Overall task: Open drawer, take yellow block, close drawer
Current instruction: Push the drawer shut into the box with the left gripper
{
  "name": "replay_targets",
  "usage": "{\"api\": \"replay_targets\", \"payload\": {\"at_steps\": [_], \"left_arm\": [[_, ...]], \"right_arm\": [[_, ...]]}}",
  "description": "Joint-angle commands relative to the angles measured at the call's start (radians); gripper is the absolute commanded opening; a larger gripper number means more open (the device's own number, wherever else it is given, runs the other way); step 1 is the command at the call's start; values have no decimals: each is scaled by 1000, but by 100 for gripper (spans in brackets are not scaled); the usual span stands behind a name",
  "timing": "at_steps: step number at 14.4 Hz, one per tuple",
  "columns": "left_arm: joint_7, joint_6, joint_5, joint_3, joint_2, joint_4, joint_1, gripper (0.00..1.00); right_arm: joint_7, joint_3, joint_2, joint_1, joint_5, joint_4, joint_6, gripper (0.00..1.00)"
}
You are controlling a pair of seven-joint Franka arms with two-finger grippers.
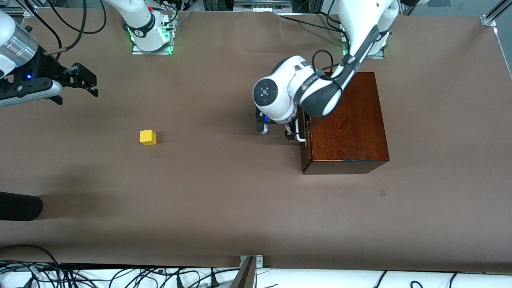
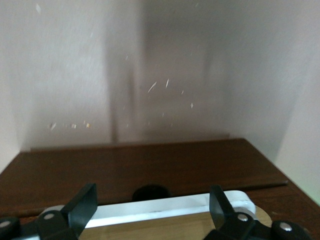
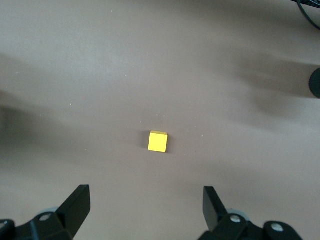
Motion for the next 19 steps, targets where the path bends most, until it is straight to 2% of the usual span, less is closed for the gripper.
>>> {"api": "replay_targets", "payload": {"at_steps": [1, 7, 8, 11, 14, 16, 19], "left_arm": [[4, -60, 44, 12, -24, -15, 17, 100], [-12, -63, 51, -2, -51, 2, 14, 100], [-13, -63, 45, -11, -77, 5, 11, 100], [-13, -63, -89, -14, -192, 17, 19, 100], [-30, -101, -91, 2, -300, 31, 52, 100], [-32, -156, -67, 25, -346, 40, 112, 100], [-38, -166, -45, 90, -332, 167, 241, 100]], "right_arm": [[-10, 5, 10, -9, -12, 29, -24, 100], [-12, 8, 10, -8, -14, 34, -21, 100], [-12, 9, 8, -8, -14, 34, -24, 100], [-12, 9, 8, -8, -14, 32, -24, 100], [-13, 8, 7, -8, -14, 32, -27, 100], [-15, 6, 7, -8, -14, 32, -27, 100], [-13, 6, 7, -8, -14, 32, -34, 100]]}}
